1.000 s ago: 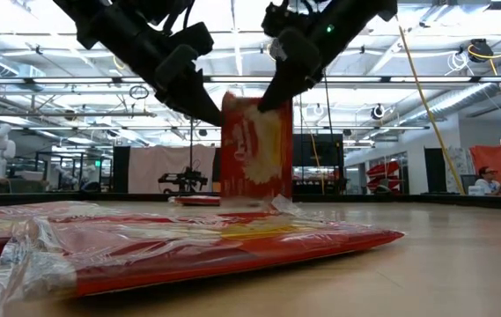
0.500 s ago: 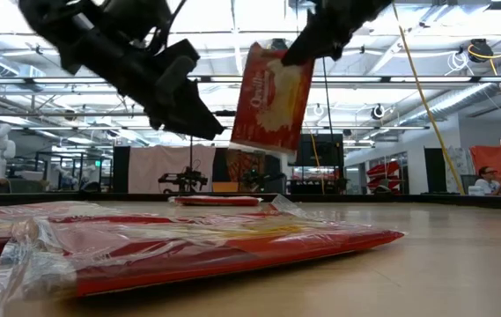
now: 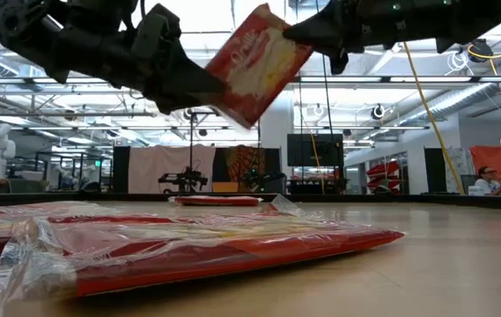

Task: Sort popcorn bags into baskets
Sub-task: Put the red popcorn bag into the orange bin

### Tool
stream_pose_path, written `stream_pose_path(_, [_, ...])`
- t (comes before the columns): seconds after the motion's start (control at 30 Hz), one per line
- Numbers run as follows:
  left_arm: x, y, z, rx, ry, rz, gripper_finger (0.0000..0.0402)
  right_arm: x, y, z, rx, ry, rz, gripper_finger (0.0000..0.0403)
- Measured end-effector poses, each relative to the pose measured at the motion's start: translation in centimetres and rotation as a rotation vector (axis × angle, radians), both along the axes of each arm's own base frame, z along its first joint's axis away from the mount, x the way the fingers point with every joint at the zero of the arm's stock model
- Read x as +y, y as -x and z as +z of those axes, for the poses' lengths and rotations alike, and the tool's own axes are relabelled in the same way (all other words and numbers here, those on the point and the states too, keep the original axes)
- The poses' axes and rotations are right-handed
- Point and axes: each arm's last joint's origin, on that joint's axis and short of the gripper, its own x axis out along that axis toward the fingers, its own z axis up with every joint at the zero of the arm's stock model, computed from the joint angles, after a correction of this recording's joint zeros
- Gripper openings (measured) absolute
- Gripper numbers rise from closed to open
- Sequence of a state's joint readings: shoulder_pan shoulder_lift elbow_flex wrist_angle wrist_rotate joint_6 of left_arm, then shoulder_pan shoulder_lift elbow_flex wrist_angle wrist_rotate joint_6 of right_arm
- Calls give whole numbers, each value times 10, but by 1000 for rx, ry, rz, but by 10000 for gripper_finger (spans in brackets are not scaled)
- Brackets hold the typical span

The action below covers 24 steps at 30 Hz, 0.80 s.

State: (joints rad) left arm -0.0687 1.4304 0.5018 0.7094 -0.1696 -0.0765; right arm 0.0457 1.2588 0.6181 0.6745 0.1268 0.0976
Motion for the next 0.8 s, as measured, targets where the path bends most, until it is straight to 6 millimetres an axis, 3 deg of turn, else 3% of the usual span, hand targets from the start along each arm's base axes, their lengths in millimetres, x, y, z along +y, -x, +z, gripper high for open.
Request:
stream_pose_path(0.23, [0,5,16,-63,-10,-19,161,0,0,3,-30,50,3,0])
stream_pose_path(0.5, [-2,17,33,-89,-6,-96,22,0,0,3,-27,62,9,1])
stream_pose_path(0.63, [-1,30,39,-23,26,-97,25,0,0,3,-26,63,3,17])
stream_pose_path(0.8, [-7,59,51,103,79,-142,17,0,0,-1,10,58,5,68])
